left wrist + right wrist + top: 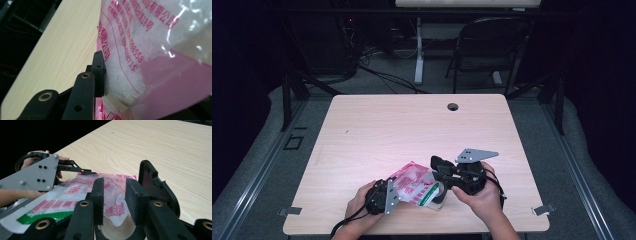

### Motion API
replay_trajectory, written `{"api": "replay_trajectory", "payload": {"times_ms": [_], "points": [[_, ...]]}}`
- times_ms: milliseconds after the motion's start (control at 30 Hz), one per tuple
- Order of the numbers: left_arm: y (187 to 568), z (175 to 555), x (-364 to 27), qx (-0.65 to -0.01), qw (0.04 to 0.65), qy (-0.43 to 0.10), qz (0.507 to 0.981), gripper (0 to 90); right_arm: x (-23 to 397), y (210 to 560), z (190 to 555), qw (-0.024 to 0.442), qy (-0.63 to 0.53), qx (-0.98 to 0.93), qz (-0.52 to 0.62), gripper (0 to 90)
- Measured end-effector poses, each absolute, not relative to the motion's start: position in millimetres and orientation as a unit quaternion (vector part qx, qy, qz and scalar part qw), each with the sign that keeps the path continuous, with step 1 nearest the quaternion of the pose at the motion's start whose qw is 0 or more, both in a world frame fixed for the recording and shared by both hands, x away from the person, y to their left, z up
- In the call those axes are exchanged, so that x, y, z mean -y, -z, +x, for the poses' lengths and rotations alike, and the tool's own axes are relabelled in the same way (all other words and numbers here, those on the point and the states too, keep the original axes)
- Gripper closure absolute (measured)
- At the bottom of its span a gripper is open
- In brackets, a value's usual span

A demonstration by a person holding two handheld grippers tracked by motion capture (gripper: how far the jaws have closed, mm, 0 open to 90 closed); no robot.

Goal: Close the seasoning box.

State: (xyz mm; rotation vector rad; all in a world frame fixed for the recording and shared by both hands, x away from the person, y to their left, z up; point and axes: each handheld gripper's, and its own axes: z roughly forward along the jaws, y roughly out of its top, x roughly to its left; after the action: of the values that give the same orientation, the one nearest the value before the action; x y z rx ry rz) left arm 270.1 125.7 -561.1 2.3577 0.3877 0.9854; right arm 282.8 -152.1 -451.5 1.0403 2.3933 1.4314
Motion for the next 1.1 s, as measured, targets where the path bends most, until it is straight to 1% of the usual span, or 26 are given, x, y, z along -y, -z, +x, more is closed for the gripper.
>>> {"api": "replay_trajectory", "payload": {"times_ms": [367,733,1100], "points": [[566.2,278.5,-133.5,-0.188,0.324,-0.290,0.881,74.0,156.1,450.3,282.2,0.082,-0.481,-0.799,0.351,68.0],[569.1,284.0,-139.3,-0.214,0.348,-0.252,0.877,74.2,157.1,451.7,281.1,0.085,-0.482,-0.797,0.354,68.0],[573.8,298.2,-154.3,-0.275,0.392,-0.173,0.861,74.3,157.5,453.6,276.9,0.085,-0.473,-0.804,0.350,68.0]]}}
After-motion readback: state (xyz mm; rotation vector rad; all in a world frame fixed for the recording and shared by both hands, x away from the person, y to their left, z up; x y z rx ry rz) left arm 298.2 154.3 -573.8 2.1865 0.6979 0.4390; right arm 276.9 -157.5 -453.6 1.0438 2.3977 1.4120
